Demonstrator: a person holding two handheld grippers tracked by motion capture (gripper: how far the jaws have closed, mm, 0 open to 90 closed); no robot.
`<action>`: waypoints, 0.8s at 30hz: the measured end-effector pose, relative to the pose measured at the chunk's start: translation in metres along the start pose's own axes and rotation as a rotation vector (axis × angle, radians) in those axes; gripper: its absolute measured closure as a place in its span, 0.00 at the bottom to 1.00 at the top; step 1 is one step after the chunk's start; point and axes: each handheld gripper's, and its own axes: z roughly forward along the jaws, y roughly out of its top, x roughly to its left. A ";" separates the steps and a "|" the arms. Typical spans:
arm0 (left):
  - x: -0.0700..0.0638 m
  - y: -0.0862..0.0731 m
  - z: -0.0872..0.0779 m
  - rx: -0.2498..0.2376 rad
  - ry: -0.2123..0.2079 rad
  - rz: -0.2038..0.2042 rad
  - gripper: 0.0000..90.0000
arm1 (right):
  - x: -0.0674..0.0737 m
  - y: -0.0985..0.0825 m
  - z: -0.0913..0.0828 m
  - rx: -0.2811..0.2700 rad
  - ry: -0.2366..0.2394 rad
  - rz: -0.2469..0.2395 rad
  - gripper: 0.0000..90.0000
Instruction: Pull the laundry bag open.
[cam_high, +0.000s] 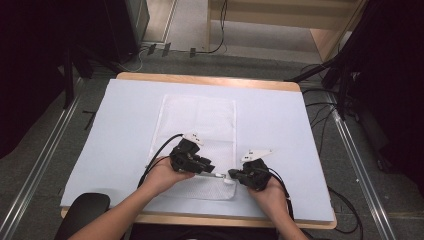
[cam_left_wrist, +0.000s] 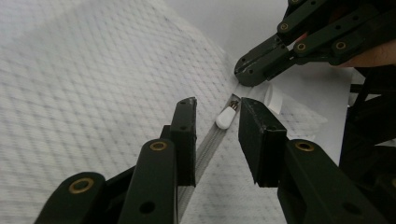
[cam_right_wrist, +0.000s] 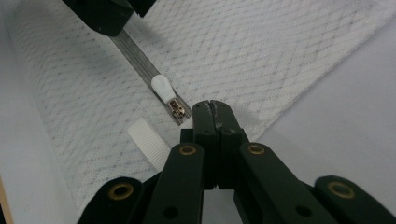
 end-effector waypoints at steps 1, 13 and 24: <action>0.000 0.000 0.002 0.001 -0.006 -0.012 0.76 | 0.000 0.000 0.000 0.000 -0.002 -0.007 1.00; -0.004 -0.001 0.027 0.052 -0.019 -0.055 0.82 | 0.001 0.001 0.000 0.000 -0.010 -0.032 1.00; -0.008 0.000 0.036 0.054 -0.053 -0.068 0.86 | 0.002 0.001 0.000 0.004 -0.014 -0.037 1.00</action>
